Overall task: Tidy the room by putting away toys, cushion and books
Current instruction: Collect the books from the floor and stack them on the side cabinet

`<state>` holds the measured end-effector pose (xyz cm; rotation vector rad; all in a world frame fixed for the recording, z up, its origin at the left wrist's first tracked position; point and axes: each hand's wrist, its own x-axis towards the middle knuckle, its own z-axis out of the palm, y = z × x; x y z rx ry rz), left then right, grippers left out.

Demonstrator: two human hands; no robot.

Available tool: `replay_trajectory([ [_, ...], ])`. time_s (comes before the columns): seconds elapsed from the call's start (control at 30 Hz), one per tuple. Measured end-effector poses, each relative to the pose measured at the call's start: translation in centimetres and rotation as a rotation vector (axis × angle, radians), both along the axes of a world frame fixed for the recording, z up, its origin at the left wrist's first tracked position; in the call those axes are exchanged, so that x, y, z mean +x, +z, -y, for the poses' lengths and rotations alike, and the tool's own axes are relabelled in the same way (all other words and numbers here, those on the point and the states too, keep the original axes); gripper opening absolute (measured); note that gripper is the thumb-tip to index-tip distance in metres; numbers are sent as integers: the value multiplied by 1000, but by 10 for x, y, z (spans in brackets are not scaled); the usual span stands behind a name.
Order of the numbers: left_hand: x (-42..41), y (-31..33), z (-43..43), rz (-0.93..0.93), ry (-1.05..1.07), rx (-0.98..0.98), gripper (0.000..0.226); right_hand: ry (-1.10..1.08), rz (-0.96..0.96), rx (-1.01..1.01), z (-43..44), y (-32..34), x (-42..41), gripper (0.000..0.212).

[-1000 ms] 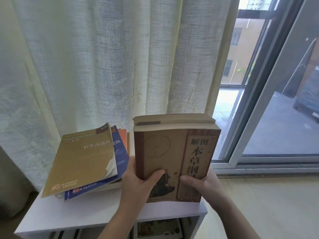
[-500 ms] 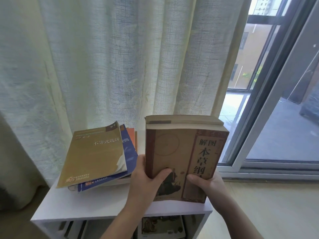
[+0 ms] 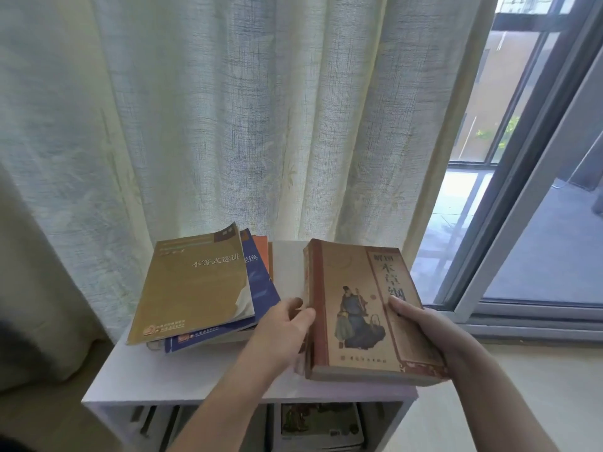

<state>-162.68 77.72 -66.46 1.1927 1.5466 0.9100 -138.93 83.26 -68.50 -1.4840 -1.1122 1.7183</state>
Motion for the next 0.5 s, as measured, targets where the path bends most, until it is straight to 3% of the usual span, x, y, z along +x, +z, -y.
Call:
replay_trajectory([
  [0.13, -23, 8, -1, -441, 152, 412, 21, 0, 71, 21, -6, -6, -5, 53],
  [0.2, -42, 10, -1, -617, 160, 571, 31, 0, 112, 22, -7, -10, -11, 48],
  [0.27, -64, 1, -6, -763, 50, 517, 59, -12, 114, 20, -7, -12, -18, 41],
  [0.37, -94, -18, -7, -952, -96, 198, 100, -38, 133, 50, -6, -11, -28, 33],
  [0.43, -105, -27, -7, -1067, -95, 109, 105, -46, 162, 54, -7, -11, -31, 35],
  [0.5, -112, -33, -7, -1153, -81, 142, 98, -36, 209, 50, -8, -11, -34, 38],
])
